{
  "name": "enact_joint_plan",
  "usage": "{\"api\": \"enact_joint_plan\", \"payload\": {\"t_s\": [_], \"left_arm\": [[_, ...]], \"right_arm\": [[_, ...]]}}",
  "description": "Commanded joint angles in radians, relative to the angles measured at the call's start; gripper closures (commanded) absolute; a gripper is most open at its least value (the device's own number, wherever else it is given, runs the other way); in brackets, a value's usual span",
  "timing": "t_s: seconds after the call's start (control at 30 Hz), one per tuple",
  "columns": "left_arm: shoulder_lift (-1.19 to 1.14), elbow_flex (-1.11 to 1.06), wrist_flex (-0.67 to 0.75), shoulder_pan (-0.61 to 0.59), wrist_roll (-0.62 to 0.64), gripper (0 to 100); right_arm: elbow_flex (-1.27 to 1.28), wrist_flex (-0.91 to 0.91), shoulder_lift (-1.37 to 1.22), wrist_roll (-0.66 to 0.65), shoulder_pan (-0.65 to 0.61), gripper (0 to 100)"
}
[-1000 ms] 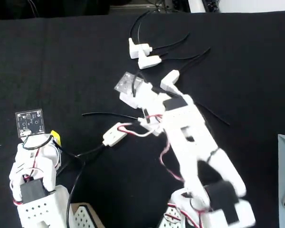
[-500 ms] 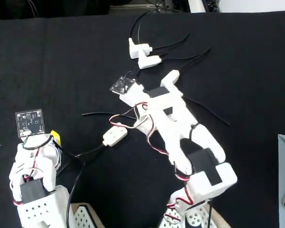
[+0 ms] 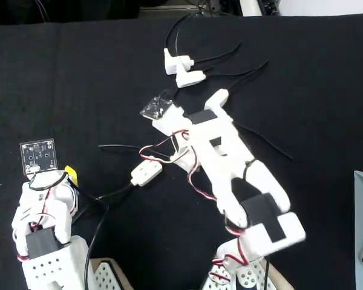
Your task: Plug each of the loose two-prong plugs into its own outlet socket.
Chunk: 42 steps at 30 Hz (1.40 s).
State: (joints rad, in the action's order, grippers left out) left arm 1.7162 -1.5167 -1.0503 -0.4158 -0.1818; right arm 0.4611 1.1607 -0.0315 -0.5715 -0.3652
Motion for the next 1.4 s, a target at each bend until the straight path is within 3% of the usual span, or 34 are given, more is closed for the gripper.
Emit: {"api": "enact_joint_plan", "payload": {"t_s": [0.0,0.2,0.4,0.53,0.9,1.37], "left_arm": [[0.008,0.008,0.003,0.012,0.002,85],[0.008,0.008,0.003,0.012,0.002,85],[0.008,0.008,0.003,0.012,0.002,85],[0.008,0.008,0.003,0.012,0.002,85],[0.008,0.007,0.003,0.012,0.000,85],[0.008,0.007,0.003,0.012,0.000,85]], "right_arm": [[0.012,0.075,0.148,0.011,-0.009,98.7],[0.225,0.035,0.306,0.011,0.043,98.7],[0.374,-0.078,0.288,0.011,0.057,97.9],[0.374,-0.068,0.260,0.012,0.055,87.6],[0.338,-0.077,0.246,0.078,-0.048,89.5],[0.321,-0.109,0.128,0.074,0.011,89.9]]}}
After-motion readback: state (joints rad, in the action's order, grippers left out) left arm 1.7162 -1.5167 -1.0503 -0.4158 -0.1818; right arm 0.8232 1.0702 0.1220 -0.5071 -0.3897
